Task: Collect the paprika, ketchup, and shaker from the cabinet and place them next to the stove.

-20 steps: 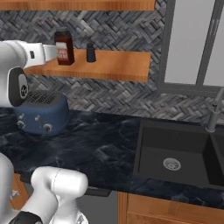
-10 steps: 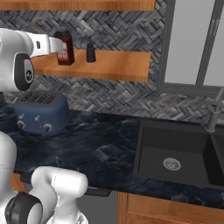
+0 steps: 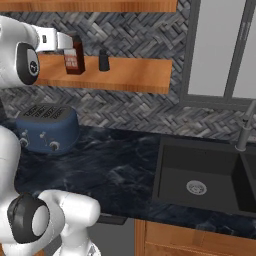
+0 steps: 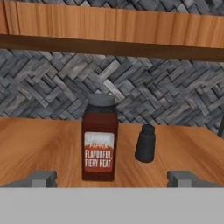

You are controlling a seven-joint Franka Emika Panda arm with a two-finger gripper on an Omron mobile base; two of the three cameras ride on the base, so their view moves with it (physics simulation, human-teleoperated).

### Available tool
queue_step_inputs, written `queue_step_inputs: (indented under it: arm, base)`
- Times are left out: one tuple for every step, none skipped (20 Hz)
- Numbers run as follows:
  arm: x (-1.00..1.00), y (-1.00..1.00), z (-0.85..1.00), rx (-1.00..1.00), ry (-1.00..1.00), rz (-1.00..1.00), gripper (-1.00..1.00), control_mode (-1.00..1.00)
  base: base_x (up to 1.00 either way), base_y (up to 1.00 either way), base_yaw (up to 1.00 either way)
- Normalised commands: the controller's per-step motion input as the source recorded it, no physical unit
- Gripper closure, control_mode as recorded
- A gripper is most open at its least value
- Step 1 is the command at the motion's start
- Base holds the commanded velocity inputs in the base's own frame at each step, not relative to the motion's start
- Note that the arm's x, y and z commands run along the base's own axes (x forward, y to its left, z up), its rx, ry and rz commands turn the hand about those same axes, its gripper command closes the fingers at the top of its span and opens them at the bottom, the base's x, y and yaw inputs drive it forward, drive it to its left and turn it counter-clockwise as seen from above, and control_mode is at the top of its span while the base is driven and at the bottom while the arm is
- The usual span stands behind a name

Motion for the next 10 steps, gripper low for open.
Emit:
queue_step_inputs:
  arm:
    - [0.37,0.14,0.08,0.00,0.06,-0.07,-1.00,-1.00]
    - [0.36,0.14,0.06,0.00,0.06,-0.07,-1.00,-1.00]
    - [0.38,0.16,0.05,0.00,0.06,-0.07,-1.00,-1.00]
    - [0.38,0.17,0.03,0.00,0.07,-0.07,-1.00,-1.00]
    - [0.38,0.16,0.01,0.00,0.07,-0.06,-1.00,-1.00]
    - [0.41,0.14,0.00,0.00,0.08,-0.06,-1.00,-1.00]
    - [0.41,0.14,0.00,0.00,0.07,-0.06,-1.00,-1.00]
    - [0.41,0.13,0.00,0.00,0.07,-0.06,-1.00,-1.00]
    - [0.40,0.13,0.00,0.00,0.07,-0.06,-1.00,-1.00]
    - [0.34,0.10,0.00,0.00,0.05,-0.04,-1.00,-1.00]
  base:
    - [0.00,0.00,0.00]
    - [0.00,0.00,0.00]
    - [0.00,0.00,0.00]
    - [0.00,0.00,0.00]
    - [0.00,0.00,0.00]
    - [0.00,0.00,0.00]
    - [0.00,0.00,0.00]
    - [0.00,0.00,0.00]
    - [0.00,0.00,0.00]
    - [0.00,0.00,0.00]
